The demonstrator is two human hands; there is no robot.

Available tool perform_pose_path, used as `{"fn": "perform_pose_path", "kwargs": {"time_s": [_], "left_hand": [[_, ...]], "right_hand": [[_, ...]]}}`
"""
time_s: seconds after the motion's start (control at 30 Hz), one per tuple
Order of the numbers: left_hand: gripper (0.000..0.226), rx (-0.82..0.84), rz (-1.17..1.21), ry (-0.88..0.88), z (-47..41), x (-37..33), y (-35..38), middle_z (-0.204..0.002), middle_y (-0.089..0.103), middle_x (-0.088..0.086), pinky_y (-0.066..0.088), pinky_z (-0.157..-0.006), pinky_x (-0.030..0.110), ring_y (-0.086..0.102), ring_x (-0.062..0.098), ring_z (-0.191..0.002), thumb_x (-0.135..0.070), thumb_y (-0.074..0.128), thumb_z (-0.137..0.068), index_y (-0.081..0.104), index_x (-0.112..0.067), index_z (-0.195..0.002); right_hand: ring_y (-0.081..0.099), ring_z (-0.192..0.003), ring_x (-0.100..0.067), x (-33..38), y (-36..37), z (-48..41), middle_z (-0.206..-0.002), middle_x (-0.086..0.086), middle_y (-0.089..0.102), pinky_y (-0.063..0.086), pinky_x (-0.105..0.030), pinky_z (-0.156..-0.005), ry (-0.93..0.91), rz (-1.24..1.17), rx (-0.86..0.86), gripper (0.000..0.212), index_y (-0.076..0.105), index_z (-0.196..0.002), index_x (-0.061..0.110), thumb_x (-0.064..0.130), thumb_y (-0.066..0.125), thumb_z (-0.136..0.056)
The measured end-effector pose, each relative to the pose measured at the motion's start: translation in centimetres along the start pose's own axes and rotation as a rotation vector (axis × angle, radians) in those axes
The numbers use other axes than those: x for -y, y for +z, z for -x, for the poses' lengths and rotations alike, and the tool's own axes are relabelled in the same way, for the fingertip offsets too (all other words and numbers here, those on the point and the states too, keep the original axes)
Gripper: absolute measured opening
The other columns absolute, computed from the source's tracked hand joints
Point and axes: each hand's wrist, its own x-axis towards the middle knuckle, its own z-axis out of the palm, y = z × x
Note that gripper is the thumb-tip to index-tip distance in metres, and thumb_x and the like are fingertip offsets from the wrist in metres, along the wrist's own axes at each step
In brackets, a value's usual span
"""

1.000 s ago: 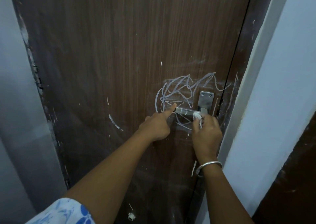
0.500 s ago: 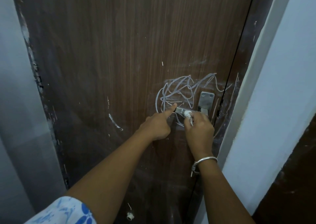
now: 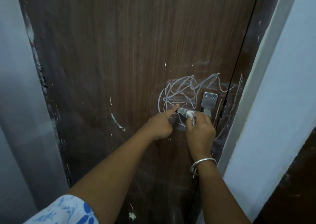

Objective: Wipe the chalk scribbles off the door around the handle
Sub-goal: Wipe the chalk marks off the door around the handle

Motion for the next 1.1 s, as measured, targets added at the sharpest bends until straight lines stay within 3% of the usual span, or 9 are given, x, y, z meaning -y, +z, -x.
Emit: {"fn": "perform_pose_path", "kwargs": {"time_s": [0.17, 0.3, 0.5, 0.6, 0.7, 0.8, 0.93, 1.0, 1.1], "left_hand": [[0.090, 0.014, 0.045, 0.033, -0.2, 0.3, -0.2, -0.118, 0.059, 0.010, 0.039, -0.049, 0.028, 0.053, 0.018, -0.062, 0.010, 0.042, -0.080, 0.019, -0.050, -0.143], [0.089, 0.015, 0.104, 0.045, -0.5, 0.6, 0.0, -0.096, 0.061, 0.002, 0.038, -0.045, 0.025, 0.052, 0.015, -0.056, 0.011, 0.042, -0.079, 0.021, -0.046, -0.144], [0.087, -0.004, 0.180, 0.082, -1.0, 1.2, 0.1, -0.065, 0.056, 0.002, 0.033, -0.037, 0.017, 0.043, 0.002, -0.036, 0.016, 0.042, -0.077, 0.028, -0.036, -0.145], [0.087, -0.010, 0.187, 0.064, -0.9, 1.1, -0.1, -0.068, 0.060, 0.009, 0.033, -0.038, 0.018, 0.044, 0.006, -0.038, 0.017, 0.042, -0.077, 0.029, -0.038, -0.144], [0.087, -0.006, 0.184, 0.070, -0.8, 0.8, -0.3, -0.092, 0.066, 0.025, 0.036, -0.040, 0.021, 0.048, 0.017, -0.051, 0.018, 0.043, -0.076, 0.031, -0.036, -0.144], [0.088, -0.001, 0.204, 0.066, -0.8, 0.8, -0.3, -0.088, 0.063, 0.011, 0.035, -0.038, 0.018, 0.047, 0.012, -0.047, 0.019, 0.042, -0.075, 0.032, -0.034, -0.144], [0.086, 0.009, 0.203, 0.059, -0.8, 0.9, -0.4, -0.077, 0.061, 0.014, 0.034, -0.037, 0.020, 0.043, 0.010, -0.041, 0.017, 0.043, -0.078, 0.030, -0.037, -0.144], [0.087, 0.014, 0.200, 0.058, -0.7, 0.7, -0.5, -0.086, 0.063, 0.022, 0.034, -0.039, 0.021, 0.046, 0.015, -0.048, 0.017, 0.043, -0.078, 0.029, -0.037, -0.144], [0.087, 0.013, 0.190, 0.073, -0.6, 0.5, -0.5, -0.100, 0.062, 0.013, 0.037, -0.040, 0.019, 0.052, 0.014, -0.058, 0.020, 0.043, -0.076, 0.029, -0.031, -0.146]], "right_hand": [[0.060, -0.061, -0.029, 0.1, 0.5, 0.0, -0.072, -0.015, 0.063, 0.035, -0.022, -0.060, -0.089, 0.008, 0.078, 0.005, 0.066, -0.079, -0.001, -0.002, 0.068, -0.075], [0.059, -0.060, -0.026, 0.5, 0.4, -0.4, -0.072, -0.014, 0.064, 0.034, -0.020, -0.058, -0.014, -0.029, -0.013, 0.006, 0.067, -0.082, 0.001, 0.000, 0.070, -0.076], [0.062, -0.069, -0.032, 0.6, 0.8, -0.7, -0.079, -0.017, 0.066, 0.047, -0.030, -0.061, -0.088, -0.048, 0.097, 0.012, 0.070, -0.087, 0.002, 0.001, 0.068, -0.076], [0.058, -0.058, -0.029, 0.8, 0.6, -1.0, -0.070, -0.015, 0.064, 0.034, -0.021, -0.056, -0.020, -0.052, 0.020, 0.006, 0.070, -0.080, 0.003, 0.002, 0.071, -0.074], [0.060, -0.060, -0.029, 1.3, 1.2, -0.9, -0.072, -0.016, 0.065, 0.036, -0.023, -0.057, -0.033, -0.083, 0.042, 0.008, 0.071, -0.083, 0.002, 0.001, 0.070, -0.075], [0.062, -0.065, -0.031, 1.3, 1.7, -0.5, -0.074, -0.017, 0.066, 0.046, -0.029, -0.059, -0.103, -0.069, 0.160, 0.014, 0.071, -0.086, 0.003, -0.002, 0.068, -0.073], [0.063, -0.066, -0.030, 1.1, 1.6, -0.4, -0.076, -0.015, 0.068, 0.048, -0.031, -0.059, -0.020, -0.110, 0.048, 0.010, 0.072, -0.086, 0.003, 0.003, 0.069, -0.076], [0.063, -0.065, -0.029, 1.6, 1.8, -0.6, -0.076, -0.016, 0.068, 0.047, -0.029, -0.058, -0.006, -0.118, 0.022, 0.010, 0.072, -0.086, 0.002, 0.003, 0.069, -0.077], [0.059, -0.059, -0.031, 2.3, 2.0, -0.9, -0.071, -0.017, 0.064, 0.041, -0.027, -0.054, -0.044, -0.071, 0.093, 0.008, 0.071, -0.084, 0.001, 0.000, 0.067, -0.077]]}}
